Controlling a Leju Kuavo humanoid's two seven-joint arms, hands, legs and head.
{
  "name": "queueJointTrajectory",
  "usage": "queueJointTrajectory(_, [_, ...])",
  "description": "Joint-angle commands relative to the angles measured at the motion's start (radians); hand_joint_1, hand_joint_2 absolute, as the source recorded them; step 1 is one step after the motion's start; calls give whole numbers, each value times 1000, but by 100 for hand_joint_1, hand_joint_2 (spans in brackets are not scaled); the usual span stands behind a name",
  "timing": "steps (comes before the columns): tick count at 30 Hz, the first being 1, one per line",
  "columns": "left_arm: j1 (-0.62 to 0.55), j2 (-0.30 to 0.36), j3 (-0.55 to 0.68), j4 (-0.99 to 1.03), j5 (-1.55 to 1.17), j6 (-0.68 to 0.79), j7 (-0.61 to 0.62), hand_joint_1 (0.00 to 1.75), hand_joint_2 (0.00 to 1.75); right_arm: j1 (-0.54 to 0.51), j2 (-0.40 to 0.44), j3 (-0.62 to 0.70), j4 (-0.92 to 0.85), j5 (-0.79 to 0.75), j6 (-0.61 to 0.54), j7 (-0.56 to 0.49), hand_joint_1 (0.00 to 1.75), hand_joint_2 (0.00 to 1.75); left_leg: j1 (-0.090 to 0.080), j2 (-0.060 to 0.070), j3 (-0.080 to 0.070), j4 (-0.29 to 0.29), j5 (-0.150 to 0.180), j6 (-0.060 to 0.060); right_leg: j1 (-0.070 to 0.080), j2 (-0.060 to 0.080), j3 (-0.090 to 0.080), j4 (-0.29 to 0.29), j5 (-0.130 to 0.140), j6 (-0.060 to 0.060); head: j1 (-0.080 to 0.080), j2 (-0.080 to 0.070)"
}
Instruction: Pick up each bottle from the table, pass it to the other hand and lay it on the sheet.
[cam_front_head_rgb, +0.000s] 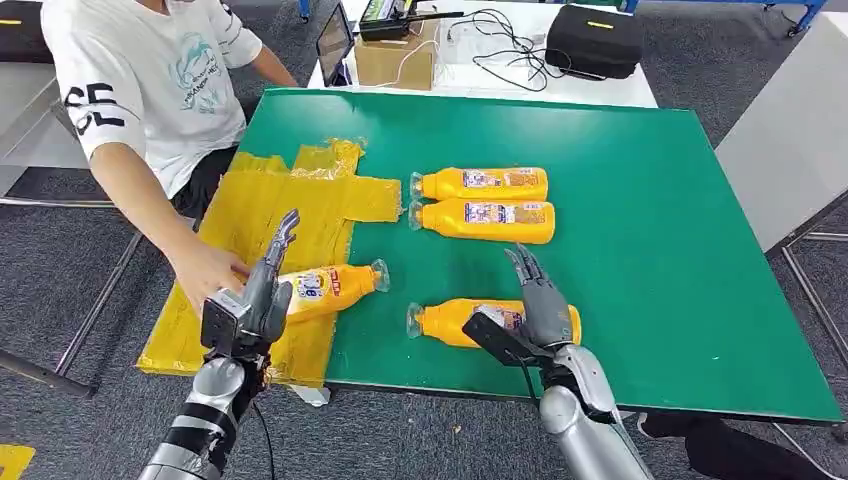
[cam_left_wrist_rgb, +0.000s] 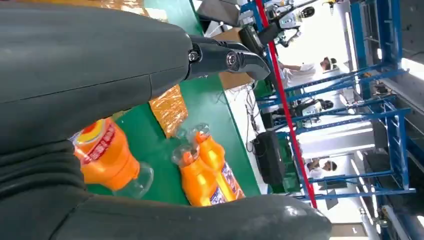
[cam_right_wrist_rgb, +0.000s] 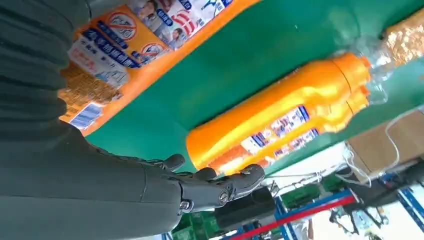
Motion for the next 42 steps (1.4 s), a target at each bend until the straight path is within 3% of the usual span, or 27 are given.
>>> queueJointTrajectory(1, [-80,-38,47,155,-5,15,5,0,0,28,0,-42,-63,-7,23,-8,0,175,0,-2,1,0,0,-1,1,-3,2,0,-1,-1,0,0])
queueJointTrajectory(3, [-90,-58,71,174,19,-10,5,0,0,52,4,-42,-97,-9,26,-11,0,175,1,-3,2,0,0,-1,1,-4,3,0,-1,-1,0,0])
queueJointTrajectory(4, [-93,-64,77,180,20,-9,5,0,175,60,6,-41,-112,-13,27,-15,0,175,1,-2,2,0,0,-1,1,-3,3,0,-1,-2,0,0])
queueJointTrajectory(13, [-87,-88,115,159,38,-41,5,0,175,133,6,-23,-244,-82,69,-25,0,175,1,-2,0,0,-1,-1,1,-2,1,0,-1,-1,0,0])
queueJointTrajectory(20, [-106,-82,128,187,33,-38,5,0,175,123,10,3,-196,-118,127,-17,0,175,0,-1,-1,0,0,-1,0,-1,-1,0,0,-1,0,0])
queueJointTrajectory(29, [-118,-82,124,206,20,-39,5,0,175,110,-31,24,-150,-51,128,46,0,175,1,-1,1,0,-1,-1,1,-1,2,-1,-1,-2,0,0])
queueJointTrajectory(42, [-124,-82,155,226,31,-84,5,0,175,68,-165,34,-88,150,253,196,0,175,0,0,-1,0,0,-1,1,-1,0,-1,0,-1,0,0])
